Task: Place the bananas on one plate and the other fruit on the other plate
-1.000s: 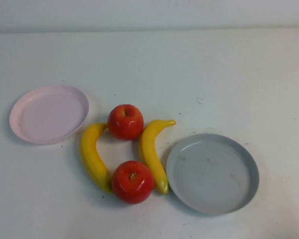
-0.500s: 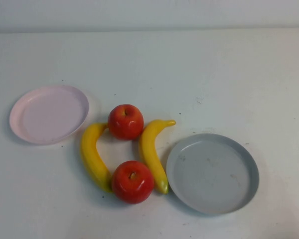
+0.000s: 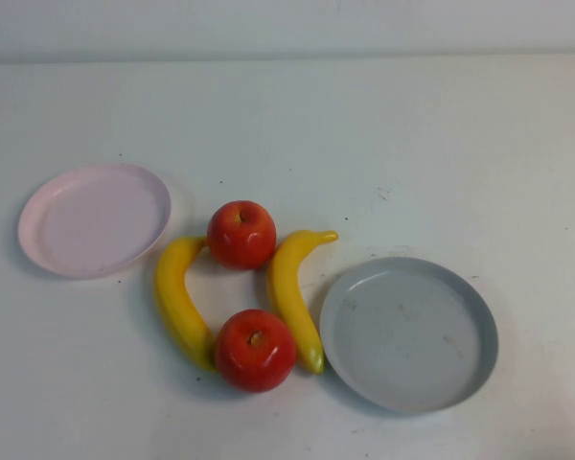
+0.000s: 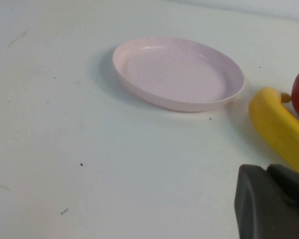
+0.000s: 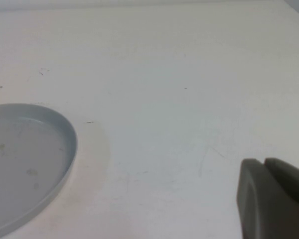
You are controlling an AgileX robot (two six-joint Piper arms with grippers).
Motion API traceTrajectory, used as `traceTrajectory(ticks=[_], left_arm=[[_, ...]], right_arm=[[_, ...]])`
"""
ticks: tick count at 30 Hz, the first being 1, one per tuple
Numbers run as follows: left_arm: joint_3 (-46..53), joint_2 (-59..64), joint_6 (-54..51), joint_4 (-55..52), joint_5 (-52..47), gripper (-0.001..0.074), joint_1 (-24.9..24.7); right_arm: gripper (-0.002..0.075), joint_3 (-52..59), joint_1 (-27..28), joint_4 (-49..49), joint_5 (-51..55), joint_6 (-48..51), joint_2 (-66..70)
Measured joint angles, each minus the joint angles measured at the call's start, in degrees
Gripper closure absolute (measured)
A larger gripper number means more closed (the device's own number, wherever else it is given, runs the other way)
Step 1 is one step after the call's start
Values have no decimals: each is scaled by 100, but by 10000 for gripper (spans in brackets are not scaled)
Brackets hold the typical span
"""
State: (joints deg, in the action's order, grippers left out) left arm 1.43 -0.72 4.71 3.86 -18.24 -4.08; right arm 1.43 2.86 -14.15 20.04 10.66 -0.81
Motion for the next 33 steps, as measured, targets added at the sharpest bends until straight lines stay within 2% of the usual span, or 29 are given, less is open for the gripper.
traceTrajectory(ticks=[15,22,27,30,33], left_arm=[[0,0,157,232,183,734,0],[0,0,540,1133,1098,734,0],[0,0,616,1289,1567,734,0],[-28,0,873,1407,1441,735,0],[-511,194,966,1407,609,735,0]], right_arm=[[744,0,0,0,0,0,0],[744,0,0,0,0,0,0],[744,0,0,0,0,0,0],[744,0,0,0,0,0,0],[744,0,0,0,0,0,0]])
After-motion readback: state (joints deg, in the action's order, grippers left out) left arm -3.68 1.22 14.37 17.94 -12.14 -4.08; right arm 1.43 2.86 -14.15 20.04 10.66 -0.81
